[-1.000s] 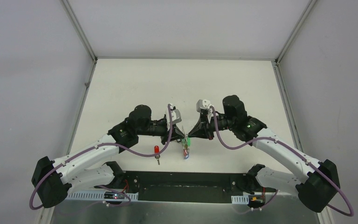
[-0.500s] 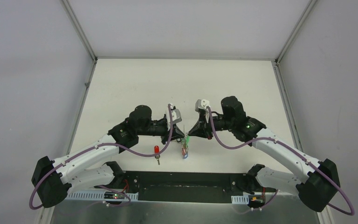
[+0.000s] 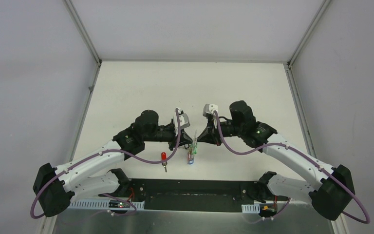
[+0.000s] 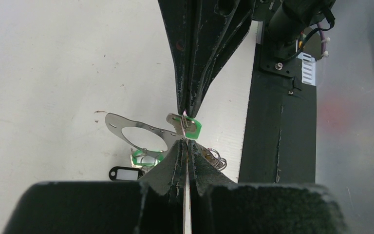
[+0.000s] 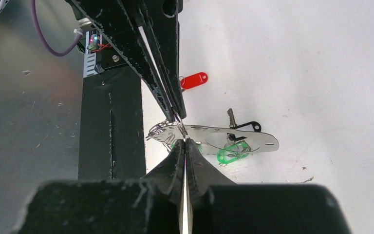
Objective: Put the keys on the keyring
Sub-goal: Insert the key onto the keyring.
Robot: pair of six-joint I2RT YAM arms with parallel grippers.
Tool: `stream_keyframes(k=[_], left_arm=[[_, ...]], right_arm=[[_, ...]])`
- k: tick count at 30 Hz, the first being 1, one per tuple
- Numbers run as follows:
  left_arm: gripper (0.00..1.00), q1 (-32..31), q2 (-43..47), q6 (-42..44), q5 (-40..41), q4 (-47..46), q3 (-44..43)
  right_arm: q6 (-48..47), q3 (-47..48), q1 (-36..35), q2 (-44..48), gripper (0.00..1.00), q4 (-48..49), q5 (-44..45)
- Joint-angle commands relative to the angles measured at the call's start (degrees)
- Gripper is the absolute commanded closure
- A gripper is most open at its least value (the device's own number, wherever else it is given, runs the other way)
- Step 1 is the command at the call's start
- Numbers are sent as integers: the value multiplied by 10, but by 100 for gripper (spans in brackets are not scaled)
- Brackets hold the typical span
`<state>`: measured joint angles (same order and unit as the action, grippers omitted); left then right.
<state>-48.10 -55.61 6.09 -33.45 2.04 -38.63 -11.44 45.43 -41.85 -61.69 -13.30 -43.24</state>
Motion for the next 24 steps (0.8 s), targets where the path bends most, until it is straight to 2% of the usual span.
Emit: stream_keyframes(k=[1, 9, 11, 15, 19, 20, 23, 24], left_arm=[[100, -12, 19, 8, -4, -25, -16], [100, -13, 27, 9, 1, -23, -12], [100, -12, 28, 9, 2, -23, -12], [100, -13, 31, 9, 4, -23, -12], [100, -14, 33, 11, 6, -23, -12], [100, -13, 33, 11, 6, -23, -12], [100, -14, 34, 12, 6, -23, -12], [100, -14, 34, 12, 6, -23, -12]], right_arm=[[7, 25, -1, -5, 100, 10, 20], [15, 26, -1, -7, 99, 4, 29], [20, 28, -1, -8, 89, 4, 34], [30, 33, -1, -4, 57, 3, 37], [25, 18, -1, 21, 31, 18, 42], [26, 11, -1, 31, 27, 27, 47], [31, -14, -1, 61, 3, 61, 48], [32, -23, -1, 71, 1, 72, 47]])
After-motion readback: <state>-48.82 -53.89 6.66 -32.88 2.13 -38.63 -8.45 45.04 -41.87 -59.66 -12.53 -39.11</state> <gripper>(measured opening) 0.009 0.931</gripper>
